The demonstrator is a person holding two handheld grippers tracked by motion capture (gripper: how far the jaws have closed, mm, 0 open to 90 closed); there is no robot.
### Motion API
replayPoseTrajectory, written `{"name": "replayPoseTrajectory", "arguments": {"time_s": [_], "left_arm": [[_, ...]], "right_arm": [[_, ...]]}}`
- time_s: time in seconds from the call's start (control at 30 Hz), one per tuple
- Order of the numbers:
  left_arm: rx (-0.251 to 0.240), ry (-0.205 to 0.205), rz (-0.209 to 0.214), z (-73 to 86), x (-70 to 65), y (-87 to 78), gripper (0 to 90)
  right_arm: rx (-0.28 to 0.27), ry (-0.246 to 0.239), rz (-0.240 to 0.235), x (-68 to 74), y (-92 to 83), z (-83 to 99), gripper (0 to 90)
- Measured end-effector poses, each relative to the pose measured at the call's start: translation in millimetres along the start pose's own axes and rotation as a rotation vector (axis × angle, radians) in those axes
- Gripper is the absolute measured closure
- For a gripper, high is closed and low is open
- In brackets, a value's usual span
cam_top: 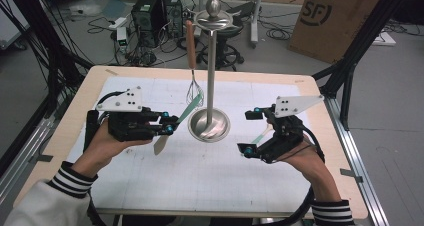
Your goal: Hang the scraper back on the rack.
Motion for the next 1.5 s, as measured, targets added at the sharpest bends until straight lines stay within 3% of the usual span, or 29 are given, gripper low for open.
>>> {"name": "replayPoseTrajectory", "arguments": {"time_s": [0.7,1.23,1.4,1.5], "left_arm": [[-0.009,-0.005,-0.015,-2.0,-1.7,3.8,79.7],[-0.008,-0.008,-0.007,-6.0,-1.5,14.5,79.7],[-0.005,-0.007,-0.004,-5.9,-1.2,17.7,79.8],[-0.005,-0.009,-0.005,-5.9,-0.4,18.4,79.8]], "right_arm": [[-0.007,-0.004,-0.018,6.9,36.9,-35.8,0.3],[0.004,-0.002,-0.046,7.5,53.6,-44.9,0.3],[-0.023,0.016,-0.044,6.8,58.7,-47.3,0.4],[-0.041,0.024,-0.052,6.5,61.7,-48.7,6.4]]}}
Point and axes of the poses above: each handheld gripper's, and its own axes: y roughly forward along the jaws, z roughly out of its underside, x roughly to its left, the point moved 4 cm from there along y, roughly forward along the jaws, and after that the axes turned 4 degrees about z, right-handed, at the moved point
